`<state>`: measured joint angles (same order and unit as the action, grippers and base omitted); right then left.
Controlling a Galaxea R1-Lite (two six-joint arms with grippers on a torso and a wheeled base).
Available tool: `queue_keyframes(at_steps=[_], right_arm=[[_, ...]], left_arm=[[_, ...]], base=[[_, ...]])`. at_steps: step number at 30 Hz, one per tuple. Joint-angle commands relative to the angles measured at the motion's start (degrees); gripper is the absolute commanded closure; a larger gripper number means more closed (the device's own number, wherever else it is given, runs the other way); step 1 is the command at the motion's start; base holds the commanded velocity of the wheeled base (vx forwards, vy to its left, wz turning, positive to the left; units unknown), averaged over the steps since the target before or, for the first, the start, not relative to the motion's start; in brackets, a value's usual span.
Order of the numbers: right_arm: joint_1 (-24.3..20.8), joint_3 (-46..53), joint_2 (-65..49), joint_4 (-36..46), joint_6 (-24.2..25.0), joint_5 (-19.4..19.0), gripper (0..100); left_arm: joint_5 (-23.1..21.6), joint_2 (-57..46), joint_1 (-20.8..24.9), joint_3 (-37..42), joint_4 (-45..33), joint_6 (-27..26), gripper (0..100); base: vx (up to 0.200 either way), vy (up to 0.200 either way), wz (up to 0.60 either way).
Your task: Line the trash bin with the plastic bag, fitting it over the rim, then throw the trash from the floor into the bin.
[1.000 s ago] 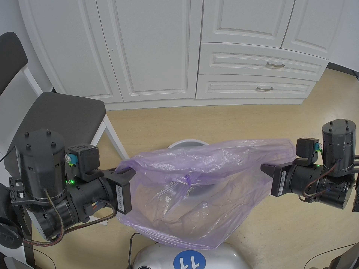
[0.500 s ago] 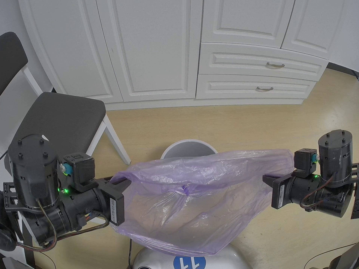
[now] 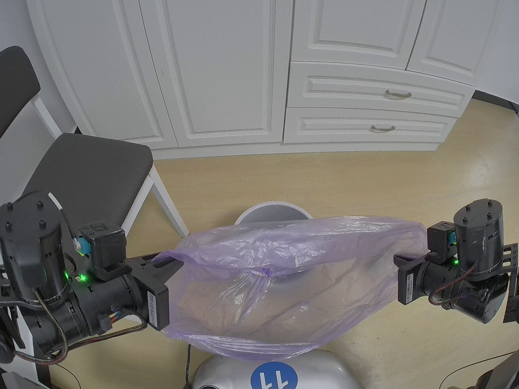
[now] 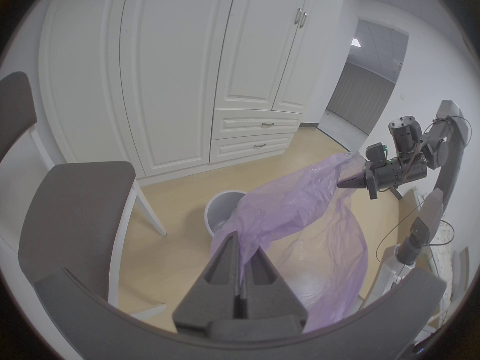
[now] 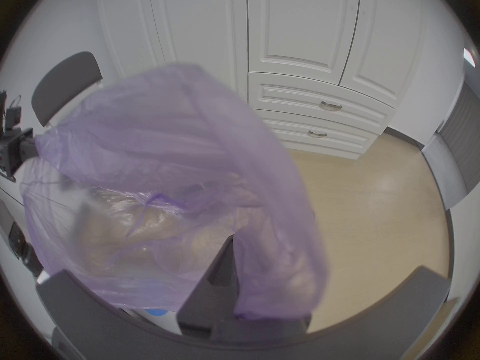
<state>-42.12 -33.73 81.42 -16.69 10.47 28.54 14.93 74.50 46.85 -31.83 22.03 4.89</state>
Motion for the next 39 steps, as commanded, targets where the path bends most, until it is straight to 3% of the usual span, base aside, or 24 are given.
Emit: queue_keyframes(at_steps=[1,7,15,23,33,39], right_arm=[[0.4,1.3,-0.2,0.0,-1.6,1.4,100],[1.3,3.8,-1.5,-0.2,-7.0,2.0,100],[4.0,7.3,-5.6,-0.4,-14.0,1.3,100],[5.6,8.6,-8.0,-0.1,-16.3,1.1,100],[10.5,10.6,-9.3,-0.1,-22.3,-2.5,100],[13.6,12.1,-12.6,-0.2,-27.1,-8.1,100]], left_arm=[[-1.3,-0.8,-0.5,0.5,-0.2,-1.2,100],[-5.7,-1.8,-5.8,1.4,-1.9,-5.4,100],[-12.5,-1.9,-12.7,1.6,-1.8,-7.0,100],[-13.4,-2.1,-15.4,1.5,-1.6,-8.3,100],[-16.2,-2.1,-18.1,1.5,-1.6,-8.6,100],[-19.7,-2.0,-18.2,2.6,-1.2,-9.3,100]], base=[[0.000,0.000,0.00],[0.000,0.000,0.00],[0.000,0.000,0.00],[0.000,0.000,0.00],[0.000,0.000,0.00],[0.000,0.000,0.00]])
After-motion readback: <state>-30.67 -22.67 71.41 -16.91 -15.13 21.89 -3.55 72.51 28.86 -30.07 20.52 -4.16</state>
